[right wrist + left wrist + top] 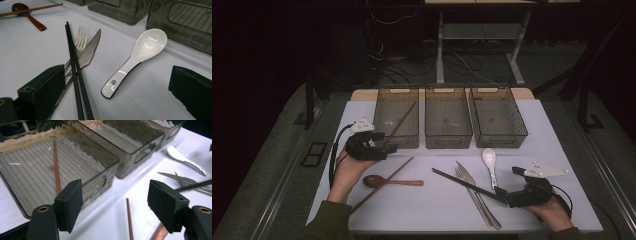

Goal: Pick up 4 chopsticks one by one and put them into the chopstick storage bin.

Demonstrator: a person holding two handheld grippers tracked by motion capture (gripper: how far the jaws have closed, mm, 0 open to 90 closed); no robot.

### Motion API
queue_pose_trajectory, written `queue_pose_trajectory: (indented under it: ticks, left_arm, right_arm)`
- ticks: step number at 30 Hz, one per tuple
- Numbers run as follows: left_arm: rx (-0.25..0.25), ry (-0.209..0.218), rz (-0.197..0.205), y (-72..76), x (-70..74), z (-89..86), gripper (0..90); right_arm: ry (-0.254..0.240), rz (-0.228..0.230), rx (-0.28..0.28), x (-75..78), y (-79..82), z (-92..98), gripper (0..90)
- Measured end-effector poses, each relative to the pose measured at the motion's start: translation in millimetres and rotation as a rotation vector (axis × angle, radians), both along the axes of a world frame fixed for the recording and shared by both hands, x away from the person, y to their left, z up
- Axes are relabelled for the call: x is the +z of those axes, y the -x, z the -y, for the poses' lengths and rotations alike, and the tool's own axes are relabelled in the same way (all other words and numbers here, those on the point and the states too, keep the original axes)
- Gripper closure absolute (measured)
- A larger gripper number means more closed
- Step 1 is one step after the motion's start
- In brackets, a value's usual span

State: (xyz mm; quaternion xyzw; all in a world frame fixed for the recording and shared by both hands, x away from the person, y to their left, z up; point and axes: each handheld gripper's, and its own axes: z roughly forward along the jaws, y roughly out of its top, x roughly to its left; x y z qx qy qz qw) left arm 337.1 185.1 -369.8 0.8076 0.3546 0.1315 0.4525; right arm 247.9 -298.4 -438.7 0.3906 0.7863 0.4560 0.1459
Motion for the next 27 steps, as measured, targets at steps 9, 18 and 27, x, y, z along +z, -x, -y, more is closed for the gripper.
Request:
queue_pose_trajectory:
  ticks: [9,18,27]
  left_arm:
    - [-0.02,-0.015,0.006,27.1,-14.4,-1.9,23.9]
    - [-0.027,-0.029,0.014,53.1,-28.6,-8.2,23.9]
    - [-0.025,-0.018,0.013,68.5,-37.8,-16.5,24.9]
  right_arm:
    - [-0.003,0.001,0.003,0.2,0.2,0.8,0.5]
    - [0.001,0.0,0.003,0.1,0.7,0.4,0.6]
    - [-0.001,-0.002,0.004,0.1,0.8,0.0,0.5]
